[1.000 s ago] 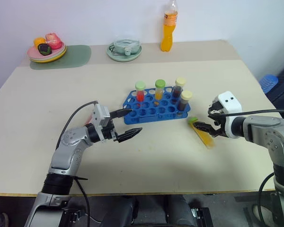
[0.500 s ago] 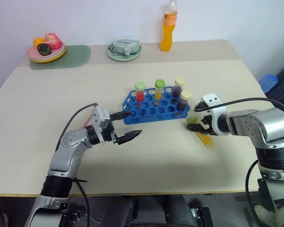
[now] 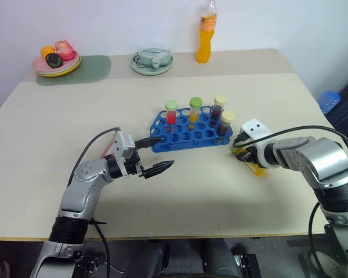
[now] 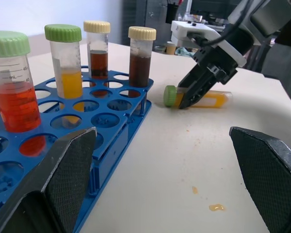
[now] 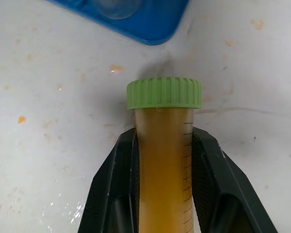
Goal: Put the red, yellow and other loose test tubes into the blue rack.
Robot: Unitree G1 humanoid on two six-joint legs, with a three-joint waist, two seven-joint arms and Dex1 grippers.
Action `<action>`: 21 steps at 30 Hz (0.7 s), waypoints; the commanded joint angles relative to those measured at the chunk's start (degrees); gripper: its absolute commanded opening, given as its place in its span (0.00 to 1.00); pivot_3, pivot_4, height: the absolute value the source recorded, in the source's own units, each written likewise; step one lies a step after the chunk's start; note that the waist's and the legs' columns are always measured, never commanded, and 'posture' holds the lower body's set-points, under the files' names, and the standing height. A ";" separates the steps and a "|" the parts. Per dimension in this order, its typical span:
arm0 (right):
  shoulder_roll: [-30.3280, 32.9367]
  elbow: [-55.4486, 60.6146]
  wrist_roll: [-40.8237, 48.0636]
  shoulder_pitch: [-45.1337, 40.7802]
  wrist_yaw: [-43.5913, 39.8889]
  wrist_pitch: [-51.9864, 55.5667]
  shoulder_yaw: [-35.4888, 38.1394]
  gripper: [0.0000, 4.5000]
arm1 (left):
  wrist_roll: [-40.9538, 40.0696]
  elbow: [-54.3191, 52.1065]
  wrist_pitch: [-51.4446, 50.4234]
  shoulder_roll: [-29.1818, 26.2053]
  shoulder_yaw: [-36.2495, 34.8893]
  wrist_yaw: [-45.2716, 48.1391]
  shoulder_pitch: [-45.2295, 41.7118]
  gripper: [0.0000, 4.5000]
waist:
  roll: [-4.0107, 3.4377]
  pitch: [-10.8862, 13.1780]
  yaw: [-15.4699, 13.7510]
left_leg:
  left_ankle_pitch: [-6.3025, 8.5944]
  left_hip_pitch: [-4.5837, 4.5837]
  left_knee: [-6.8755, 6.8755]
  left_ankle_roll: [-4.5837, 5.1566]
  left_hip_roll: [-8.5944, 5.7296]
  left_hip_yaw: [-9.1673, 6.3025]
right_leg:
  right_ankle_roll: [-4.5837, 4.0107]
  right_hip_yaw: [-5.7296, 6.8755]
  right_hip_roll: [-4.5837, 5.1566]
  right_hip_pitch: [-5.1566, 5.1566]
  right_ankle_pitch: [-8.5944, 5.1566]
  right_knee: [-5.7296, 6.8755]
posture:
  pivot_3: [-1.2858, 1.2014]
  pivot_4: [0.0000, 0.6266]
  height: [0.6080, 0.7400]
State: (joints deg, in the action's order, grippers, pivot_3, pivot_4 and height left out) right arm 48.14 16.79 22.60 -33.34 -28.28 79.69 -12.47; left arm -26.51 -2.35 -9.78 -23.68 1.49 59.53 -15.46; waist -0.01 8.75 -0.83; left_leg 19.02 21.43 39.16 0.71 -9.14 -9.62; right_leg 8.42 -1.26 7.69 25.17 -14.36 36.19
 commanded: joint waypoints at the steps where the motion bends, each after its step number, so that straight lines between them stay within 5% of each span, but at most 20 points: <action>1: 3.70 7.25 1.63 2.64 -6.17 -7.34 1.10 0.19 | -0.40 -1.10 0.22 -0.29 -0.36 -0.05 -0.16 1.00 | 0.00 0.00 0.02 | 0.00 0.01 -0.01 0.00 -0.01 0.00 | 0.00 0.00 0.00 0.00 0.00 -0.01 | 0.52 0.24 1.00; 7: 0.00 12.98 9.88 8.65 -20.16 -26.39 9.47 0.19 | -0.31 -0.22 0.63 -0.19 -0.52 0.14 -0.16 1.00 | 0.02 0.01 0.17 | 0.00 -0.02 -0.03 0.00 0.03 0.01 | 0.02 0.00 -0.03 -0.01 0.01 -0.02 | 0.52 0.24 1.00; 14: -21.12 1.05 4.72 6.83 -17.71 -52.23 6.96 0.19 | -0.06 2.26 1.87 -0.32 -1.41 0.38 0.49 1.00 | 0.08 -0.02 0.24 | 0.00 -0.08 -0.01 -0.01 0.02 0.01 | 0.02 0.01 -0.04 -0.06 0.01 -0.01 | 0.52 0.24 1.00; 21: -34.70 -13.06 -5.94 5.69 -8.67 -74.40 6.81 0.19 | 0.21 2.63 3.00 -1.70 -2.62 -0.20 2.26 1.00 | 0.07 -0.03 0.47 | -0.01 -0.09 -0.02 -0.02 0.01 -0.02 | 0.02 0.02 -0.07 -0.01 0.01 0.05 | 0.52 0.24 1.00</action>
State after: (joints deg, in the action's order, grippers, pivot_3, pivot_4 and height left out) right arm 14.57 4.96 18.92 -27.26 -38.90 11.15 -6.19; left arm -26.37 1.06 -7.98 -24.85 0.16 59.52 -13.34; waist 0.06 8.72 -0.37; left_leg 19.00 21.33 39.14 0.68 -9.13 -9.63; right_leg 8.44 -1.24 7.61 25.16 -14.34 36.24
